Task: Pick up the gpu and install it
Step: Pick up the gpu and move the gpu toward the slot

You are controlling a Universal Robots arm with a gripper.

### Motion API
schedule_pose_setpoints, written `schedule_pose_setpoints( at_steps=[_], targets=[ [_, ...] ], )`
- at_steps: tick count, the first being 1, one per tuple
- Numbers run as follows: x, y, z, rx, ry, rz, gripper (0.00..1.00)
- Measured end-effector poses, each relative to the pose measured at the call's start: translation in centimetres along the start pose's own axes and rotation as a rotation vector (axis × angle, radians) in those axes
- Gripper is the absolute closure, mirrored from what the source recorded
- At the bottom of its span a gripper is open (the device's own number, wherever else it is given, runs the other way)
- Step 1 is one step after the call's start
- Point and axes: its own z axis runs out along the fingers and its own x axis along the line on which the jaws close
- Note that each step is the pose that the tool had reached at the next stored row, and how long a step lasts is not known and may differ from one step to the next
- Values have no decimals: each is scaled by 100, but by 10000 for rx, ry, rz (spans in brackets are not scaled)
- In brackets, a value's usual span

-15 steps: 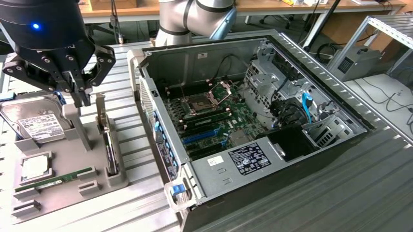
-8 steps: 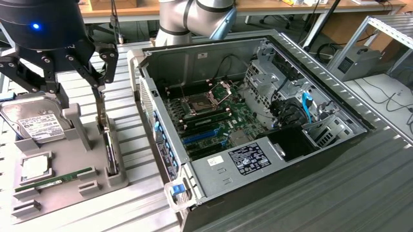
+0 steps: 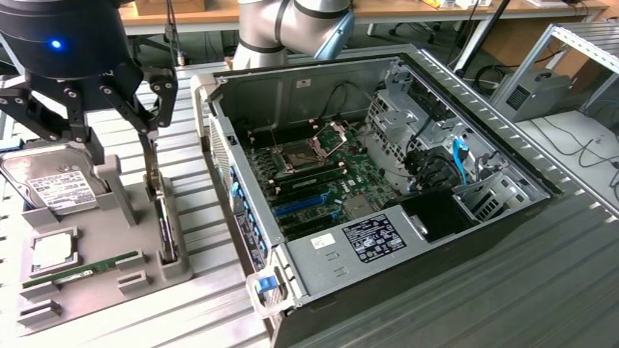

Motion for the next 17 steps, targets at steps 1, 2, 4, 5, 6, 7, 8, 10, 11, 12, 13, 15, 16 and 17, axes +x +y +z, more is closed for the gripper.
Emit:
schedule_pose_setpoints(
  at_steps=[1,2,4,5,6,7,8,10,11,12,13,15,16,17],
  targets=[
    [1,-1,27,2,2,0,46],
    [1,-2,47,1,1,0,46],
    [2,-4,87,2,2,0,46],
    [2,-5,110,2,2,0,46],
    [3,-5,127,2,1,0,46],
    [3,-6,144,1,1,0,46],
    [4,-7,164,1,1,0,46],
    [5,-8,203,2,2,0,46],
    [5,-8,222,2,2,1,46],
    [6,-9,240,2,2,0,46],
    [6,-9,258,2,2,0,46],
    [8,-10,304,2,2,0,46],
    [8,-11,324,1,1,0,46],
    [9,-12,348,2,2,0,46]
  ],
)
